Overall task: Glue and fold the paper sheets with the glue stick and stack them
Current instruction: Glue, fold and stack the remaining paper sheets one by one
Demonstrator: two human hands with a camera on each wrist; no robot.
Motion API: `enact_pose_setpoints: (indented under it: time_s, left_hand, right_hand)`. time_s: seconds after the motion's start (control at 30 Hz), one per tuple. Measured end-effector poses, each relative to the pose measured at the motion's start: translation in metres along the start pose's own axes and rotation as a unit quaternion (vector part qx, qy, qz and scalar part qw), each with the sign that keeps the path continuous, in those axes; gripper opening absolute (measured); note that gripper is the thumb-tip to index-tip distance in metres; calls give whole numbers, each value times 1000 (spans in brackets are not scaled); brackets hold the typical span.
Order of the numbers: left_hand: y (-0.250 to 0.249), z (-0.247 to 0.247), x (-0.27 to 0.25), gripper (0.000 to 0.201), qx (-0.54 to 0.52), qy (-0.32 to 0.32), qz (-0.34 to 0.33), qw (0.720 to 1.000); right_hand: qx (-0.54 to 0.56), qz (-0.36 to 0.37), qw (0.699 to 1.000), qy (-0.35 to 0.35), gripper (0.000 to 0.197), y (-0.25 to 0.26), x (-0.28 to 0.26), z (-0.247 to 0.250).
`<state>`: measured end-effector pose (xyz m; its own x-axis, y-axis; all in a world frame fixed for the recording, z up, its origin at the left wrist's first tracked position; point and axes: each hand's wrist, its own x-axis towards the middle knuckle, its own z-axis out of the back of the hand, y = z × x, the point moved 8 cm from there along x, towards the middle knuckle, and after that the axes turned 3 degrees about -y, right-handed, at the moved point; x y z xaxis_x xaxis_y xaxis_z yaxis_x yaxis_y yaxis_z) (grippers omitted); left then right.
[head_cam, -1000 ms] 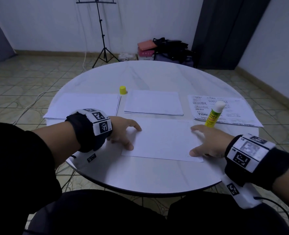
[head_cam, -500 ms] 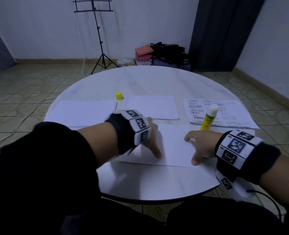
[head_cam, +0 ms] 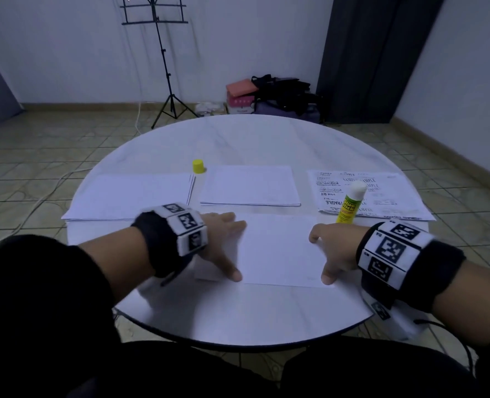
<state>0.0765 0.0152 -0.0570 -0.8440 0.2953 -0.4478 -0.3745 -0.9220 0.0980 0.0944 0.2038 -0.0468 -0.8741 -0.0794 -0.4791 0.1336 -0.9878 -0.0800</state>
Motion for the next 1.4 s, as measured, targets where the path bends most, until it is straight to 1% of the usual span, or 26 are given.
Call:
enact_pose_setpoints:
  time_s: [0.1, 0.17, 0.2, 0.37, 0.4, 0.47, 0.53, 0.57, 0.63, 0.67, 0.7, 0.77, 0.83, 0.97, 1.07, 1.17, 1.23, 1.33, 1.4]
  left_hand:
    - [29, -9, -13, 119, 1, 12, 16, 1000]
    - [35, -11, -16, 119, -5, 10, 16, 1000]
    - [36, -11, -15, 120, -4, 8, 13, 1000]
    - [40, -15, -9, 126, 8, 3, 8, 1000]
    - [42, -16, -8, 128, 7, 0, 8, 1000]
    - [44, -17, -7, 132, 10, -6, 8, 1000]
    - [46, -19, -8, 131, 19, -9, 8, 1000]
    - [46, -20, -9, 130, 24, -11, 10, 1000]
    - [46, -21, -13, 129, 30, -18, 15, 999]
    - [46, -21, -16, 128, 30, -21, 19, 999]
    - [46, -21, -18, 128, 28, -22, 22, 999]
    - [48, -24, -20, 131, 24, -19, 28, 999]
    - [51, -28, -18, 135, 27, -2, 31, 999]
    - [57, -35, -16, 134, 21, 17, 32, 999]
    - [57, -33, -18, 129, 37, 16, 23, 999]
    - [57, -28, -19, 123, 49, 23, 24, 998]
    - [58, -25, -19, 120, 52, 29, 25, 998]
    - [60, -23, -16, 116, 61, 34, 29, 997]
    - [60, -21, -15, 109, 60, 35, 36, 997]
  right_hand:
    - [-12, 2, 1000, 6, 78, 0, 1, -1]
    - [-47, 8, 999, 8, 76, 2, 0, -1]
    - [-72, 12, 997, 6, 72, 4, 0, -1]
    - [-216, 53, 975, 9, 30, 23, 4, 9]
    - [-218, 55, 974, -5, 20, 30, 6, 15]
    - [-176, 47, 983, -39, 10, 47, 9, 29]
    - [-146, 63, 986, -57, 8, 75, 14, 37]
    - [-130, 85, 986, -60, 17, 92, 17, 38]
    - [-109, 145, 981, -61, 58, 130, 20, 37]
    - [-97, 172, 978, -64, 70, 147, 20, 36]
    - [-95, 192, 975, -64, 75, 161, 19, 33]
    - [-103, 204, 972, -59, 74, 175, 24, 23]
    - [-106, 206, 971, -61, 68, 171, 27, 17]
    - [-93, 201, 974, -43, 69, 130, 26, 16]
    - [-70, 172, 982, -26, 63, 86, 25, 13]
    - [-50, 141, 989, -12, 74, 50, 20, 8]
    - [-57, 126, 990, -3, 83, 33, 16, 5]
    - [-64, 113, 991, 3, 88, 22, 14, 2]
    - [-65, 113, 991, 2, 88, 22, 15, 2]
